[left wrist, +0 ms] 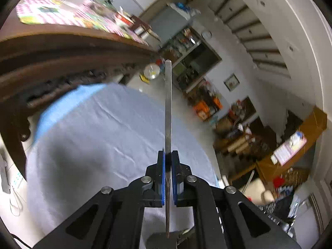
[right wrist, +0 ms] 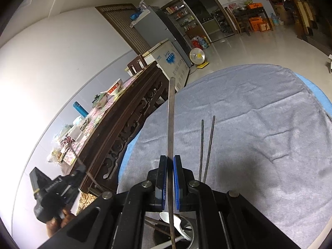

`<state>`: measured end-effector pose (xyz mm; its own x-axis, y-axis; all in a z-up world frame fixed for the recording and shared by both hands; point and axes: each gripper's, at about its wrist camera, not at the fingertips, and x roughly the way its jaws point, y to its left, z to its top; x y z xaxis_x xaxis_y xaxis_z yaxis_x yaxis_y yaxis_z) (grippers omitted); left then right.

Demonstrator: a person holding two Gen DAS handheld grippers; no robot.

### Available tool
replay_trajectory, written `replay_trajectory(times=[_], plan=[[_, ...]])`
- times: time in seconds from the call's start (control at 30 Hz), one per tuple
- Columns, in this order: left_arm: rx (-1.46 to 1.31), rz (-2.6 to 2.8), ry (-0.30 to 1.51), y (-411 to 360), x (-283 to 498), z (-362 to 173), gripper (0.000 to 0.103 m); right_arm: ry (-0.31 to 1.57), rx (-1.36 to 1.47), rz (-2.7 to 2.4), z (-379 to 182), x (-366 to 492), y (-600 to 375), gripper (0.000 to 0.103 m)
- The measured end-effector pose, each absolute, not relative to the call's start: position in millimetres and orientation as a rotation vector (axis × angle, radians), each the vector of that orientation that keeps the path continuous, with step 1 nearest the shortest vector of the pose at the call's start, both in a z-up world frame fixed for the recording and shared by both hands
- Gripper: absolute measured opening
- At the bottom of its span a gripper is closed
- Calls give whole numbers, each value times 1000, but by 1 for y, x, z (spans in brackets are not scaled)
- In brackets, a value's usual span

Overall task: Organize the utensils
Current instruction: 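Lift both chopsticks and carry them over the black holder cup, then lower both chopsticks into the cup and open both grippers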

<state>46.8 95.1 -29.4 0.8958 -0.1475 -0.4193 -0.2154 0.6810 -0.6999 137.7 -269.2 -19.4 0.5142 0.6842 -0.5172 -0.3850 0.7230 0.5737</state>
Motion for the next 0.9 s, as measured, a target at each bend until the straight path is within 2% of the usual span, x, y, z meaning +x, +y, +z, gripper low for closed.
replay_trajectory(times=[0.47,0.9], plan=[[-694,-106,545,13,90,-26,5,778,435,633,-22,137,-281,7],[-538,-35,526,-3,64,-35,5,698,295,599,-19,121,-256,7]])
